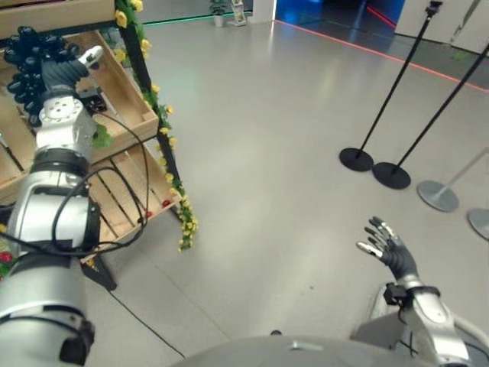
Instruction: Pick up the fruits from the basket on one side to the basket on the other side
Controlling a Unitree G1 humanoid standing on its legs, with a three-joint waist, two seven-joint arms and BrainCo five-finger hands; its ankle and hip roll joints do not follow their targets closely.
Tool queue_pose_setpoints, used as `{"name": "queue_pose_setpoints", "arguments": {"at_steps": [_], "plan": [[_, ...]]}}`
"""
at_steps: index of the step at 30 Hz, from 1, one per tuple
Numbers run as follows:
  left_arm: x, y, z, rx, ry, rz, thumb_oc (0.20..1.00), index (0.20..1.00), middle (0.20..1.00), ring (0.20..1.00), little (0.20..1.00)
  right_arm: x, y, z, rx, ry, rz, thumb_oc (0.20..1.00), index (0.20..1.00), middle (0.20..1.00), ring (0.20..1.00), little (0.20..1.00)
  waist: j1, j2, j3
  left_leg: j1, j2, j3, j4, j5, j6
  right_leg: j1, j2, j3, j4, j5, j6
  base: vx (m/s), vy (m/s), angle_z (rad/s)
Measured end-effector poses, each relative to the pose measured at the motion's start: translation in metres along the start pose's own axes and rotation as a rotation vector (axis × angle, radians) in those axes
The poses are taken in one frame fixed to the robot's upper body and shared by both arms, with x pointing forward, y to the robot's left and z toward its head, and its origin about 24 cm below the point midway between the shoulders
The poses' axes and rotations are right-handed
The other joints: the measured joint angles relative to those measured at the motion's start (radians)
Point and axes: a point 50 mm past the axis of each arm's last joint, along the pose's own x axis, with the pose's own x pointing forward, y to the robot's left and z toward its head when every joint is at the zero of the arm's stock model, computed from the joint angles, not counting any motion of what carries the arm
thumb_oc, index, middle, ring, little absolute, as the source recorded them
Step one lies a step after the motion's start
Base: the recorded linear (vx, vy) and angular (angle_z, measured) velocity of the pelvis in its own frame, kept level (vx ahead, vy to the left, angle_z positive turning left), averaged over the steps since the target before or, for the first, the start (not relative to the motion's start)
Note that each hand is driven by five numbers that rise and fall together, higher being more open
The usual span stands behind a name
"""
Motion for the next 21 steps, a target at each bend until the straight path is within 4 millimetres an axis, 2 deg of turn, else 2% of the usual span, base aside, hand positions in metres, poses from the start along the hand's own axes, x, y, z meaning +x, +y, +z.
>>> {"name": "queue_pose_setpoints", "arguments": {"at_steps": [8,10,18,19,20,21], "plan": [[0.001,-0.007,0.008,0.077,-0.014,-0.063,1.000,1.000,1.000,1.000,1.000,-0.005,-0.001,-0.005,0.001,0.033,0.005,1.000,1.000,1.000,1.000,1.000,-0.001,-0.001,-0.001,-0.001,0.001,0.000,0.000,0.001,-0.001,-0.003,0.002,0.006,0.000,0.002,-0.003,0.00,-0.014,-0.01],[0.003,-0.009,0.016,0.064,-0.033,-0.064,1.000,1.000,1.000,1.000,1.000,-0.006,-0.002,-0.006,0.008,0.036,0.008,1.000,1.000,1.000,1.000,1.000,-0.008,-0.002,-0.002,-0.002,0.002,0.000,0.000,0.001,-0.002,-0.005,0.003,0.006,0.000,0.002,-0.004,0.00,-0.020,-0.01],[0.003,-0.008,0.015,0.061,-0.025,-0.057,1.000,1.000,1.000,1.000,1.000,-0.008,-0.003,-0.007,0.007,0.039,0.006,1.000,1.000,1.000,1.000,1.000,-0.027,-0.006,-0.019,-0.018,0.007,0.003,0.001,0.002,-0.008,-0.026,0.015,0.015,0.000,0.005,-0.007,-0.02,-0.037,-0.04],[0.003,-0.008,0.013,0.058,-0.018,-0.056,1.000,1.000,1.000,1.000,1.000,-0.008,-0.003,-0.007,0.013,0.039,0.006,1.000,1.000,1.000,1.000,1.000,-0.024,-0.010,-0.022,-0.035,0.012,0.003,0.029,-0.007,-0.020,-0.036,0.019,0.015,0.007,-0.006,-0.008,-0.21,-0.124,-0.15],[0.003,-0.009,0.016,0.046,-0.029,-0.059,1.000,1.000,1.000,1.000,1.000,-0.006,0.000,-0.007,0.027,0.037,0.011,1.000,1.000,1.000,1.000,1.000,-0.013,-0.036,-0.017,-0.123,0.014,-0.012,0.194,-0.061,-0.048,-0.097,0.012,0.016,0.088,-0.049,-0.030,-0.23,-0.111,-0.24],[0.003,-0.010,0.016,0.046,-0.030,-0.059,1.000,1.000,1.000,1.000,1.000,-0.006,0.001,-0.007,0.031,0.035,0.017,1.000,1.000,1.000,1.000,1.000,-0.005,-0.060,-0.004,-0.165,0.007,-0.021,0.292,-0.065,-0.054,-0.103,0.011,0.030,0.105,-0.057,-0.041,-0.13,-0.013,-0.46]]}}
